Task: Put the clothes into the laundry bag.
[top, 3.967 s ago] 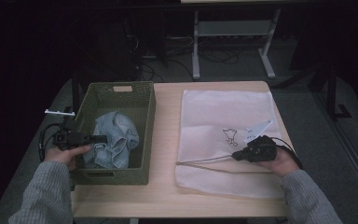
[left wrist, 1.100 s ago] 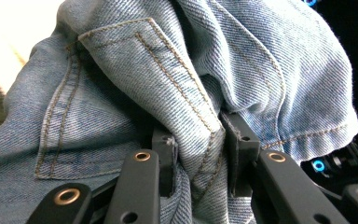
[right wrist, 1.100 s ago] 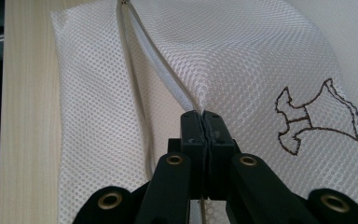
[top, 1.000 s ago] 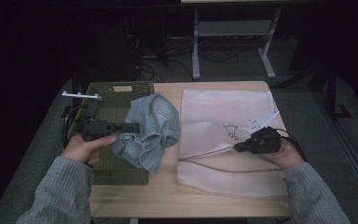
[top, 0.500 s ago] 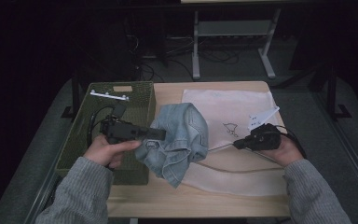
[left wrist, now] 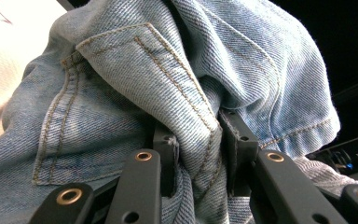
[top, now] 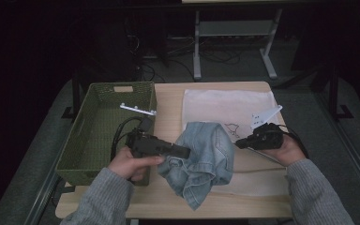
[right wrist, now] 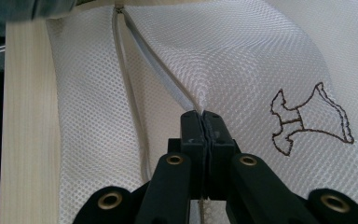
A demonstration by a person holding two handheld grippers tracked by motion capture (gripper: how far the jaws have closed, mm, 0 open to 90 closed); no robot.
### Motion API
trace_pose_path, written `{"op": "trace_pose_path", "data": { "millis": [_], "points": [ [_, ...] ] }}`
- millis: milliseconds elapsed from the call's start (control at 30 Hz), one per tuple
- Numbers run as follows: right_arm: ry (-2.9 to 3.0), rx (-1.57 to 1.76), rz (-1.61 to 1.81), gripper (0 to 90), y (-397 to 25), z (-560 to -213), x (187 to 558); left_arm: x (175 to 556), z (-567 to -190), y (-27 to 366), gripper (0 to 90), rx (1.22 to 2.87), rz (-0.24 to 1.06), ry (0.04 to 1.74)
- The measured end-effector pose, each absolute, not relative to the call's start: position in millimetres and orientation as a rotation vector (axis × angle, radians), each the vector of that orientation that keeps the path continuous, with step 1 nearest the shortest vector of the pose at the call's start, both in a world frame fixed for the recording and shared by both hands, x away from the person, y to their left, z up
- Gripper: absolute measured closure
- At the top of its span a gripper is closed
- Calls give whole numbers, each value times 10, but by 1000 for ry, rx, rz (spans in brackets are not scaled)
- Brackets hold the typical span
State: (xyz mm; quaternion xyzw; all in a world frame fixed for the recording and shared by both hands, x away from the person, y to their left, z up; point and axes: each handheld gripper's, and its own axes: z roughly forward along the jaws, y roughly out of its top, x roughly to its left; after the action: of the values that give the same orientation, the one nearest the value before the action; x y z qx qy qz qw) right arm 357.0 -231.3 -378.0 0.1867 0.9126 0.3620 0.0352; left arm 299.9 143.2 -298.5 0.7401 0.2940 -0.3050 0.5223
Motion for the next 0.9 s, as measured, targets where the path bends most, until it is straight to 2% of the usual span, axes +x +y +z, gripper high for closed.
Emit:
{"op": "trace_pose_path", "data": {
  "millis": [900],
  "points": [
    [2807,559,1089,881,-2278,-3616,3609,2830,-3464,609,709,1858,-920,518]
  ]
}}
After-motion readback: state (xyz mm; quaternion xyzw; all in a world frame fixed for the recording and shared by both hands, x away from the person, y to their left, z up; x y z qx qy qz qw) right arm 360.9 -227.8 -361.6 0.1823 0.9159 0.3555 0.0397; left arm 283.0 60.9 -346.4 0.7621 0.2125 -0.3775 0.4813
